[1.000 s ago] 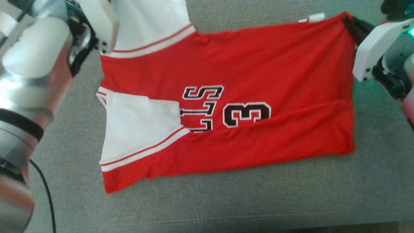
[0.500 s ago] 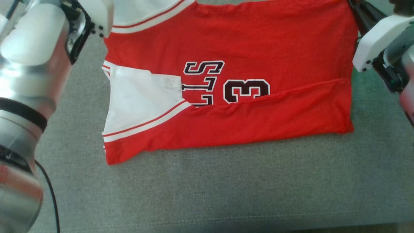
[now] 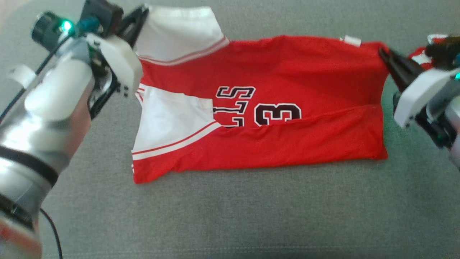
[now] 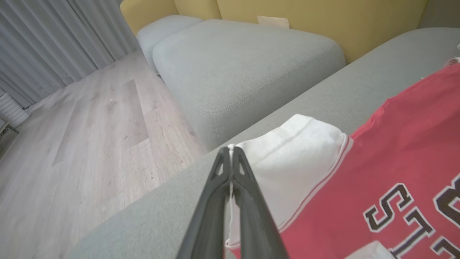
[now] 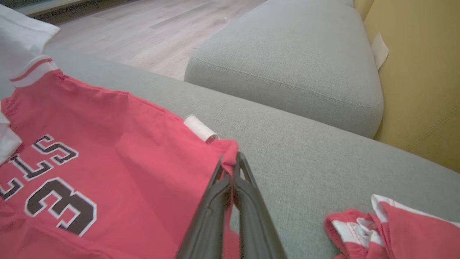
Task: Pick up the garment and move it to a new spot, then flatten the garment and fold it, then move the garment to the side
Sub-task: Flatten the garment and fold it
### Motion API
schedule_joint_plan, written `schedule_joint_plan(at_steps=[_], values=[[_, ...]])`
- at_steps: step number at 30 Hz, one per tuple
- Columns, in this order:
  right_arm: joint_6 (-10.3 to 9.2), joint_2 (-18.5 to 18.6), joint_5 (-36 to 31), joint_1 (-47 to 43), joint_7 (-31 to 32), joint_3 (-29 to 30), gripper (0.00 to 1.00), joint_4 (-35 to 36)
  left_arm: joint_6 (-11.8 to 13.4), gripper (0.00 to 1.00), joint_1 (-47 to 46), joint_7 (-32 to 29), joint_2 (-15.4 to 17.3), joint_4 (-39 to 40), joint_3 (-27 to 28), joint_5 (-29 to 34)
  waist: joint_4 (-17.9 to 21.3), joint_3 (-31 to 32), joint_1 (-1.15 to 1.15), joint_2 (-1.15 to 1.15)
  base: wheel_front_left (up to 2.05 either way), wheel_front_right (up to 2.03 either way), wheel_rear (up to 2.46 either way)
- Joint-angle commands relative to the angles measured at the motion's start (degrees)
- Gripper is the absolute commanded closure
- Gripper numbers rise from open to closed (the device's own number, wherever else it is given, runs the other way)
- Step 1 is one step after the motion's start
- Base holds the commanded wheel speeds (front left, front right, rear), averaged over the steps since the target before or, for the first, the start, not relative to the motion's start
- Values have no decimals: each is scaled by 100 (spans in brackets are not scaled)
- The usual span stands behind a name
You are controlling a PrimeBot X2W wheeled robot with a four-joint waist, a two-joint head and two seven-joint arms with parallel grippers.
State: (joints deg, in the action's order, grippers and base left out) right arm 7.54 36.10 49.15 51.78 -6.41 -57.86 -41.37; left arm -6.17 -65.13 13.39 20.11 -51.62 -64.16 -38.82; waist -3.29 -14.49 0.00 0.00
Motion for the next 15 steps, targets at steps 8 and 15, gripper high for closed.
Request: schedule_joint_plan(at_steps=[8,15], values=[[-5,729,442,-535,361,-460,100,752,-106,100,547,-873,980,1500,-150,-456,-138,334,0,0,0,0,0],[-5,1104,565,-732,570,-781,100,1016,-31,100,1063,-1569,1809,2801,-291,-776,-192,445,0,0,0,0,0]])
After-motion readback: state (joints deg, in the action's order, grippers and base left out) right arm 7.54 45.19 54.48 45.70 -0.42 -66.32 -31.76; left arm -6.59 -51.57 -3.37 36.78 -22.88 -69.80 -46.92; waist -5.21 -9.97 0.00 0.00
